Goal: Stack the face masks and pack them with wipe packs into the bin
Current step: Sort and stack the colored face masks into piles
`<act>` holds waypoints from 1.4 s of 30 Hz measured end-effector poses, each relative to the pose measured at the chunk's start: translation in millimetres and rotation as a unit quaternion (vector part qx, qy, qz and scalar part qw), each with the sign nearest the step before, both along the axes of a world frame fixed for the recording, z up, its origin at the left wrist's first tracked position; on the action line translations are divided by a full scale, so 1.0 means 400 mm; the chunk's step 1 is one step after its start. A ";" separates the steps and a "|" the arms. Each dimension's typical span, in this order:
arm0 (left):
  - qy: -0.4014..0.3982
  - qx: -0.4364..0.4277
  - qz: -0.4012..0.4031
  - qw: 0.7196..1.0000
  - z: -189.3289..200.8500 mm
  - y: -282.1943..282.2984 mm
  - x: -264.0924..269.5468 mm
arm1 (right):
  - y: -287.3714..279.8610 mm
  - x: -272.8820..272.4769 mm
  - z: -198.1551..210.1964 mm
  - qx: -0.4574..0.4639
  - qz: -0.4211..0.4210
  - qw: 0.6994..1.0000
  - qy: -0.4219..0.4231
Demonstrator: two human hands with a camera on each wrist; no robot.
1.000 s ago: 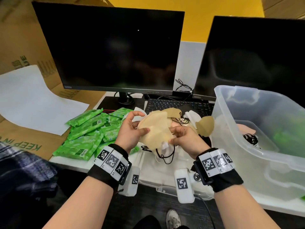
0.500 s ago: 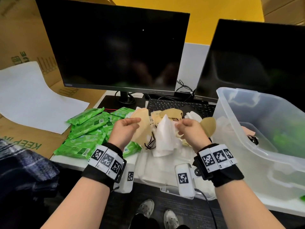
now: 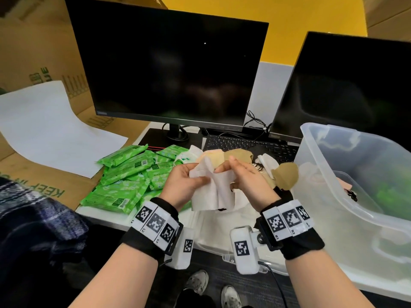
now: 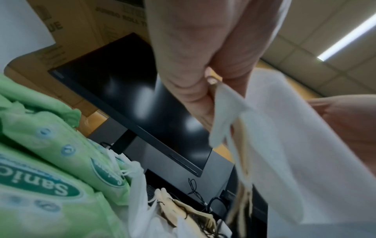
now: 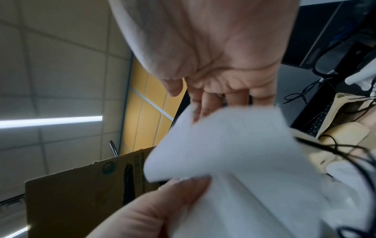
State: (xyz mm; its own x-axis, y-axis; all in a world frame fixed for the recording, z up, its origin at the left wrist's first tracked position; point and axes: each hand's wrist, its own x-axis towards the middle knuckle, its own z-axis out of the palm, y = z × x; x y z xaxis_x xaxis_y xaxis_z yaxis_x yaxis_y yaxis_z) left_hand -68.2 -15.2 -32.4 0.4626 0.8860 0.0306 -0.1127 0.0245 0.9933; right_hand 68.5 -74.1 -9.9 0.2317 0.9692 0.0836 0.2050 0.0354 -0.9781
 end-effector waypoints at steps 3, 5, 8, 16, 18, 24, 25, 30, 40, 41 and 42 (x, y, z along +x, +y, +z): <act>0.029 0.025 0.038 0.999 -0.010 0.004 0.001 | -0.007 0.001 0.012 0.001 -0.038 0.999 0.024; 0.069 0.057 0.044 0.995 -0.020 0.009 0.006 | -0.006 -0.001 0.011 -0.012 -0.043 0.999 0.010; 0.121 0.114 0.060 0.984 -0.024 0.007 0.013 | 0.011 -0.002 -0.009 -0.036 -0.058 0.991 -0.114; 0.081 0.086 0.050 0.992 -0.006 0.001 0.005 | 0.024 0.018 -0.022 -0.061 -0.097 0.971 -0.212; 0.024 0.018 0.069 0.997 -0.001 0.009 -0.015 | 0.013 0.031 -0.017 -0.040 -0.077 0.985 -0.152; 0.005 -0.045 0.043 0.998 0.000 0.015 -0.039 | -0.016 0.030 0.014 0.077 -0.009 0.995 -0.058; -0.002 -0.038 0.014 0.999 0.006 0.005 -0.035 | -0.014 0.026 0.012 0.081 -0.005 0.995 -0.059; -0.007 -0.023 -0.015 1.000 0.016 -0.010 -0.031 | -0.014 0.009 0.012 0.063 0.001 0.998 -0.012; -0.018 -0.001 0.006 1.000 0.012 -0.011 -0.029 | -0.007 0.013 -0.007 0.031 -0.056 0.997 0.041; -0.018 0.002 0.001 1.000 0.011 -0.013 -0.028 | -0.005 0.012 -0.007 0.033 -0.061 0.996 0.049; -0.016 0.005 -0.003 1.000 0.011 -0.015 -0.028 | -0.003 0.008 -0.006 0.031 -0.065 0.996 0.054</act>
